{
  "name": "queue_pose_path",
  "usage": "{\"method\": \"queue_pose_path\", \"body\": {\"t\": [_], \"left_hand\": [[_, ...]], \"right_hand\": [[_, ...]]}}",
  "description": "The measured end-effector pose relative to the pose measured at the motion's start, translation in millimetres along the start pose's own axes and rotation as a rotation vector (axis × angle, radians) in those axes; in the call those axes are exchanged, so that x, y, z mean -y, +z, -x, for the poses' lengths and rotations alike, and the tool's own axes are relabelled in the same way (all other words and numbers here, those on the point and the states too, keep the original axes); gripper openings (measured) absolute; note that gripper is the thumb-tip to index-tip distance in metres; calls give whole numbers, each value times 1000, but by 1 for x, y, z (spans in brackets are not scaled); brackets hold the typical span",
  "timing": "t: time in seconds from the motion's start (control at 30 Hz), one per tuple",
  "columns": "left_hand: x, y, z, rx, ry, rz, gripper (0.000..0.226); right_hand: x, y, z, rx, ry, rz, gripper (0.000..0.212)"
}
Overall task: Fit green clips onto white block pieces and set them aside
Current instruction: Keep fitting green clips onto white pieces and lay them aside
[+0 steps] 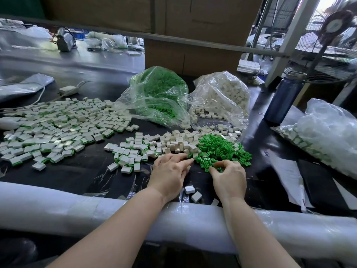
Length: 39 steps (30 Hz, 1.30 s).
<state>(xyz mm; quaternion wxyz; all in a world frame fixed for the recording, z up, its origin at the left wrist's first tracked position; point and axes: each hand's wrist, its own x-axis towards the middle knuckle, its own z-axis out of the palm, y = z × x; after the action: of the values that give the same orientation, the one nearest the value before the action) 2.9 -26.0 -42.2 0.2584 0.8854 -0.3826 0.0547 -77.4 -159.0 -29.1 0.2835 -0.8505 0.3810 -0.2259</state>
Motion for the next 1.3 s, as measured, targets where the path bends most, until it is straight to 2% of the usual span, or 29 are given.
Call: {"method": "queue_pose_path", "body": {"t": [0.1, 0.2, 0.43, 0.63, 0.7, 0.87, 1.1, 1.23, 1.3], "left_hand": [[0, -1, -1, 55, 21, 0, 36], [0, -3, -1, 12, 21, 71, 31], [-4, -12, 3, -77, -42, 350, 14], [-5, -20, 6, -27, -192, 728, 8], [-5, -22, 6, -7, -230, 804, 7], [-5, -23, 6, 25, -260, 873, 9], [-3, -20, 5, 42, -268, 923, 14], [-1, -19, 6, 41, -255, 915, 12], [0, -19, 5, 39, -259, 950, 11]], "right_hand": [[4, 2, 1, -3, -7, 189, 31], [6, 5, 2, -4, -40, 272, 30], [6, 4, 2, 8, -93, 190, 18], [10, 2, 8, -4, -240, -86, 9], [9, 2, 8, -16, -244, -86, 11], [3, 4, 4, -15, -181, 45, 10], [5, 8, 2, 58, -148, 217, 21], [4, 9, 2, 43, -226, 190, 15], [2, 8, 3, 16, -286, 23, 11]]}}
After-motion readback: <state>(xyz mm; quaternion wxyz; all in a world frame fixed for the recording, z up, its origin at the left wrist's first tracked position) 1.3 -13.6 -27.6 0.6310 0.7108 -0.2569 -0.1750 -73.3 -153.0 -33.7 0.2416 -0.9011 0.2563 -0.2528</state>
